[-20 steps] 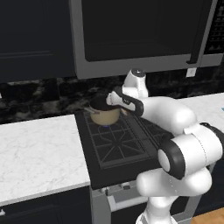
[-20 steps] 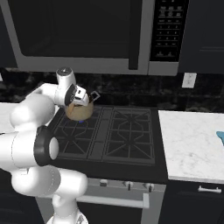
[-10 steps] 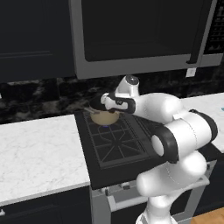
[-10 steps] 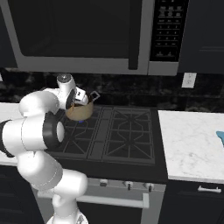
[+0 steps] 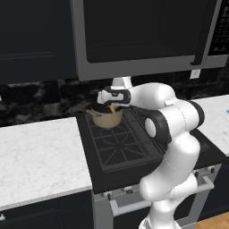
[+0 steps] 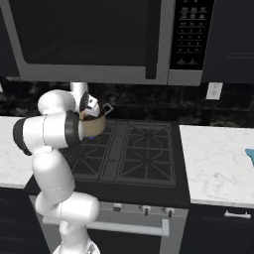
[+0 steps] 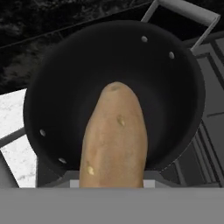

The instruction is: Put the garlic and sweet potato in the pot. Retrieve the spatula and lightly stir the vegetables in the pot.

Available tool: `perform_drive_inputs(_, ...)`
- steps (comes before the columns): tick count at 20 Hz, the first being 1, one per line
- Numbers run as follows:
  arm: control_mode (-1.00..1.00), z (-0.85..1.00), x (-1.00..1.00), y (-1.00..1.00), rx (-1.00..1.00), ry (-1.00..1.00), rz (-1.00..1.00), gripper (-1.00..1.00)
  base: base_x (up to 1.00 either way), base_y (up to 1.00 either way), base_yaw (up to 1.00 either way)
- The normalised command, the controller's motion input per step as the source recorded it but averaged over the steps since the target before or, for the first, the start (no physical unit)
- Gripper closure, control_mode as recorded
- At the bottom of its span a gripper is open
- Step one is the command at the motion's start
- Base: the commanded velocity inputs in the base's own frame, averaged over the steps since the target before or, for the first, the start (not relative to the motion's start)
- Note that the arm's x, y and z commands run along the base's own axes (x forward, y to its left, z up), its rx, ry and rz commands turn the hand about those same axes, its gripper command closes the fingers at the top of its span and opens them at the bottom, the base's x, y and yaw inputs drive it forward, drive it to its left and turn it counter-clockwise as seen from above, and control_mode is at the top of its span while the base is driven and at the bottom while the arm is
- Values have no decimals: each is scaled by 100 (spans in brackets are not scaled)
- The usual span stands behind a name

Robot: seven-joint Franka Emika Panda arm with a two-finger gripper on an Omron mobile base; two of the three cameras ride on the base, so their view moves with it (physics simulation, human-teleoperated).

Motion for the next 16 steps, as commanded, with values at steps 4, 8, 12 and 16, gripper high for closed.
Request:
perform_drive_inputs(4, -100, 0, 55, 16, 0, 12, 0, 100, 0, 0, 0)
perform_drive_inputs(8, -100, -8, 54, 11, 0, 2, -1, 100, 0, 0, 0)
perform_drive_inputs(12, -100, -19, 44, 6, 0, 3, -1, 100, 0, 0, 0)
perform_drive_inputs(16, -100, -36, 37, 1, 0, 5, -1, 100, 0, 0, 0)
